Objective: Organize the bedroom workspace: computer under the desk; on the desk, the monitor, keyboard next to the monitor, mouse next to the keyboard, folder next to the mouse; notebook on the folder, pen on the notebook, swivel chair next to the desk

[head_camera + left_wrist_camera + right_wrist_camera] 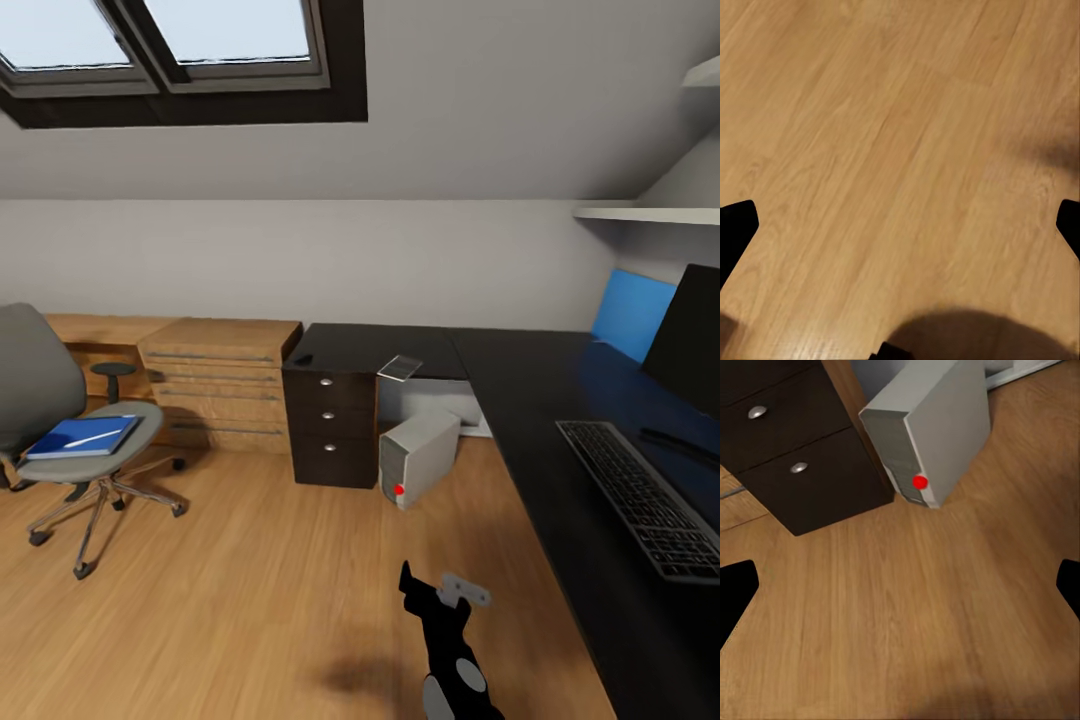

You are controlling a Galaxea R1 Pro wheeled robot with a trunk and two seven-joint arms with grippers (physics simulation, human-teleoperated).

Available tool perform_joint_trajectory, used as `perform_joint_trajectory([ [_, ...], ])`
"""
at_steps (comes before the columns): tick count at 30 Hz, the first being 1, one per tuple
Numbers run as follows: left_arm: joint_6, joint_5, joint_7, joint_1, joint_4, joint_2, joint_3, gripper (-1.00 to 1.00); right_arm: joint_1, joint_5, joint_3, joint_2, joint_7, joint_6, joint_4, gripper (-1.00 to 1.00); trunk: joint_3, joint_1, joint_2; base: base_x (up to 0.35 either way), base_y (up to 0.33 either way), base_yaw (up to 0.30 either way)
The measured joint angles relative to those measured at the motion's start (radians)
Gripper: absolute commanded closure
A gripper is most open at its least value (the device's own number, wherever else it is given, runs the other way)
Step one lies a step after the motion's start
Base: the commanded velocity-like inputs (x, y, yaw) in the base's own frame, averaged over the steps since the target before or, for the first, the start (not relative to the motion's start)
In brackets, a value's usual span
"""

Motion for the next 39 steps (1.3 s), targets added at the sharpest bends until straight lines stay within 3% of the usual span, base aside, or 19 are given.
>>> perform_joint_trajectory([
  [11, 0.0, -0.001, 0.001, 0.0, 0.0, 0.0, -0.001, -1.0, 0.0, 0.001, -0.002, 0.0, 0.048, 0.0, -0.025, -1.0, 0.0, 0.0, 0.0, 0.33, 0.0, 0.0],
  [29, -0.001, -0.002, 0.0, 0.0, 0.0, 0.0, -0.002, -1.0, 0.0, 0.001, -0.001, 0.0, 0.055, 0.0, -0.081, -1.0, 0.0, 0.0, 0.0, 0.331, 0.0, 0.0],
  [39, -0.001, -0.002, 0.0, 0.0, 0.0, 0.0, -0.001, -1.0, 0.0, 0.001, 0.018, 0.0, 0.055, -0.005, -0.082, -1.0, 0.0, 0.0, 0.0, 0.333, 0.0, 0.0],
])
